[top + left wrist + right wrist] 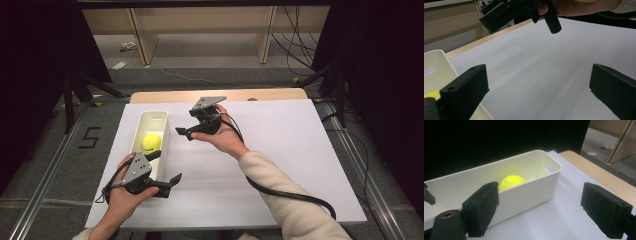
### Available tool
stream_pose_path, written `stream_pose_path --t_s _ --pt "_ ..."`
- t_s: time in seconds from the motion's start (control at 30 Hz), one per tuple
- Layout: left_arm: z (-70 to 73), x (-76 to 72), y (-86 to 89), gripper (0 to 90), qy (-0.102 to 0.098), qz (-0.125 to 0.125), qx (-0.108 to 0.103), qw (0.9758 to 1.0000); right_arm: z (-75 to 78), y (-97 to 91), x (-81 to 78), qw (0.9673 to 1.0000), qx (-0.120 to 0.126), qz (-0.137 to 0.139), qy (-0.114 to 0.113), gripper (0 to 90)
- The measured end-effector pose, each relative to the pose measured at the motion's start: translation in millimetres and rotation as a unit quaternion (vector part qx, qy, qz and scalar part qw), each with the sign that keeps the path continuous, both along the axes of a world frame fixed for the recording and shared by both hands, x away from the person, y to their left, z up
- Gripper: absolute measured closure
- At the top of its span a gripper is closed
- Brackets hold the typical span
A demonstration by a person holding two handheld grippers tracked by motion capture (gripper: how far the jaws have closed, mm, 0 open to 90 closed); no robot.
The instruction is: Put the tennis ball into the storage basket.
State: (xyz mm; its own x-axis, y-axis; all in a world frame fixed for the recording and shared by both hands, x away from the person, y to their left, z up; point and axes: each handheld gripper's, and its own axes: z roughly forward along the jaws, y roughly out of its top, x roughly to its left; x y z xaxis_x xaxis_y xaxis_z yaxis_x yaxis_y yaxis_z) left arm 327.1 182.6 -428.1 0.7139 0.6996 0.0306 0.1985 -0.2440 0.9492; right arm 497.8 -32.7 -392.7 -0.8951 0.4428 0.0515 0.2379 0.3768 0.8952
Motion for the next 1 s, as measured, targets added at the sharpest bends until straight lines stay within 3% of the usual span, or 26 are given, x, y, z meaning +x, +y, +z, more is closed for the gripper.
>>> stream_pose_path --t_s 0.43,0.57,1.0 --pt "0.2 0.1 -0.2 1.5 0.000 0.000 0.001 1.0000 3.8 -21.2 -6.4 0.9999 -0.003 -0.011 -0.009 15.4" --pt "-0.3 -0.9 -1.1 1.5 0.009 0.001 -0.003 1.0000 4.3 -28.8 -6.8 0.9998 -0.004 -0.016 -0.009 15.4" --pt "0.1 0.1 -0.6 1.5 0.002 -0.002 0.000 1.0000 7.3 -55.9 -10.1 0.9992 -0.004 -0.036 -0.015 15.5"
